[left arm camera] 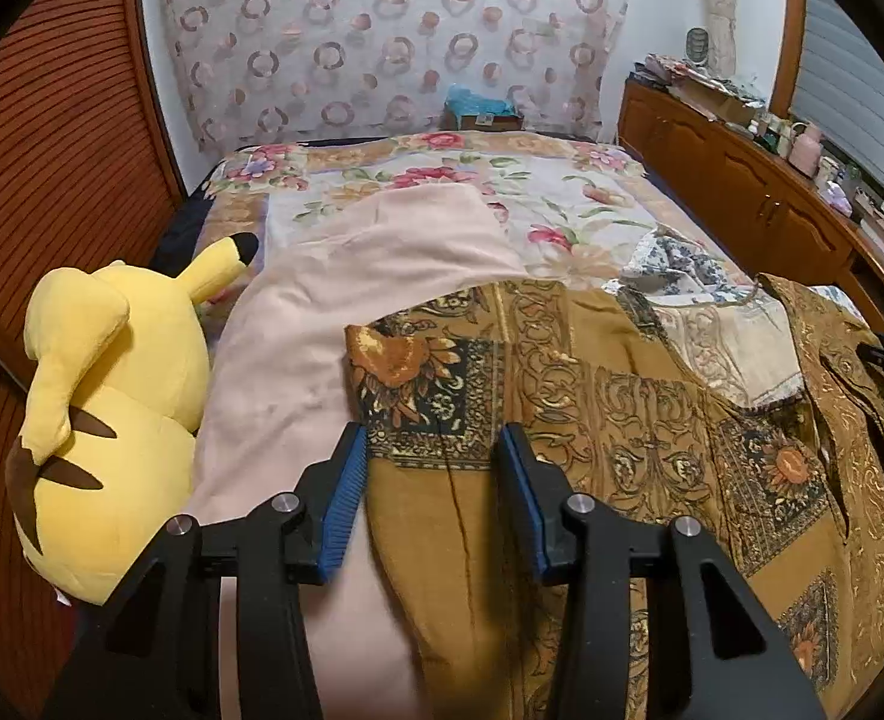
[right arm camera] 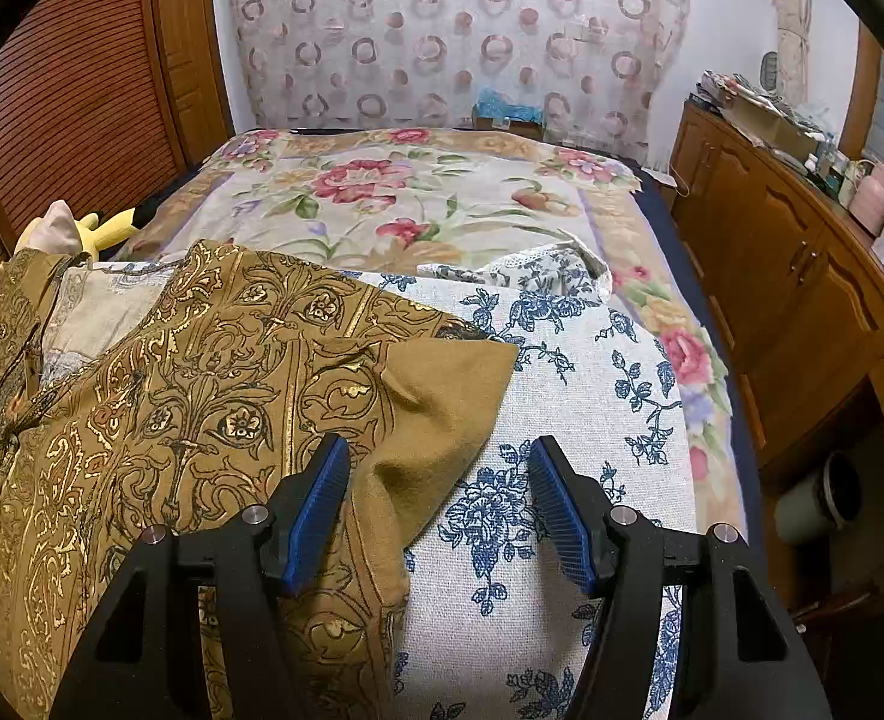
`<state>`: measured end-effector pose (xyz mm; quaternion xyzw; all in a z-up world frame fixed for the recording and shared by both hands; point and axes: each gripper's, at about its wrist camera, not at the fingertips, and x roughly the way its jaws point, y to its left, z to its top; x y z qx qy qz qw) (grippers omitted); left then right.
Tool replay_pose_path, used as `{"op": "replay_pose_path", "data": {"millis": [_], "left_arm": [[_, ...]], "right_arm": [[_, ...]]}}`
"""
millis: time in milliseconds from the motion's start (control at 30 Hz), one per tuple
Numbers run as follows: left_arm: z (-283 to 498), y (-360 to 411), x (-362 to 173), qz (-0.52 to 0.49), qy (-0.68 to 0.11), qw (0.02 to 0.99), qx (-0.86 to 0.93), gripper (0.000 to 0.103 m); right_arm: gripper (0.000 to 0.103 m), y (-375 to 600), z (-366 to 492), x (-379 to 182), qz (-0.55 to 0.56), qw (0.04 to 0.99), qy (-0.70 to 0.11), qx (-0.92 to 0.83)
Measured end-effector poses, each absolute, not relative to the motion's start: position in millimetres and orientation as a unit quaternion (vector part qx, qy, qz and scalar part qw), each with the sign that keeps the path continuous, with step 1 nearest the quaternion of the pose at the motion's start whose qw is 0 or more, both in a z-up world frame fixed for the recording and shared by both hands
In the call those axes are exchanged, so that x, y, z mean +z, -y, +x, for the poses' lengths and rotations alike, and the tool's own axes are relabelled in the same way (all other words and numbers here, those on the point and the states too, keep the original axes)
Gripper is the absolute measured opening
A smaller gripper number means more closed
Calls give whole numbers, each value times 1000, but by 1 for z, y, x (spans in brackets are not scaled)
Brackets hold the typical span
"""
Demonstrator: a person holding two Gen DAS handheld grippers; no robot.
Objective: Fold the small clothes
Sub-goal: 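Grasp the shirt edge with the left gripper while the right gripper grasps the sleeve cuff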
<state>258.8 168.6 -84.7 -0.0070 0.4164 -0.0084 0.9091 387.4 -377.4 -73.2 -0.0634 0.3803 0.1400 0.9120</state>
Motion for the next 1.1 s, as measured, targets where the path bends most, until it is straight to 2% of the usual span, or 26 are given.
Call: {"op": "replay_pose_path", "data": {"millis": [100, 167, 267, 333, 400, 433, 467, 500, 667, 800, 1100], "left_arm": [[260, -172, -86, -19, -419, 908, -15, 43], [259, -174, -85, -33, -416, 908, -27, 16], [256, -175, -82, -43, -413, 909, -29, 6], [253, -172, -78, -40, -407, 912, -31, 4], [248, -168, -73, -37, -401, 915, -34, 3], [245, -166, -70, -34, -396, 917, -36, 3], [241, -163, -66, -33, -389, 920, -38, 3], [237, -162, -64, -33, -384, 922, -41, 2], [216, -150, -47, -28, -355, 933, -53, 2], [201, -134, -50, -2, -355, 933, -56, 2], [153, -126, -36, -11, -321, 945, -62, 2]], "right_arm": [[64, 377, 388, -73, -63, 912, -380, 140], [64, 377, 388, -73, -64, 912, -380, 140], [64, 377, 388, -74, -65, 912, -380, 139], [54, 376, 387, -73, -65, 911, -377, 152], [31, 370, 384, -73, -73, 909, -374, 169], [26, 367, 383, -72, -76, 907, -376, 173], [15, 364, 382, -71, -80, 906, -378, 176], [10, 361, 380, -69, -83, 906, -377, 176], [5, 359, 360, -51, -78, 918, -341, 187], [4, 362, 335, -32, -65, 930, -306, 193], [4, 365, 274, -24, -67, 941, -266, 197]]}}
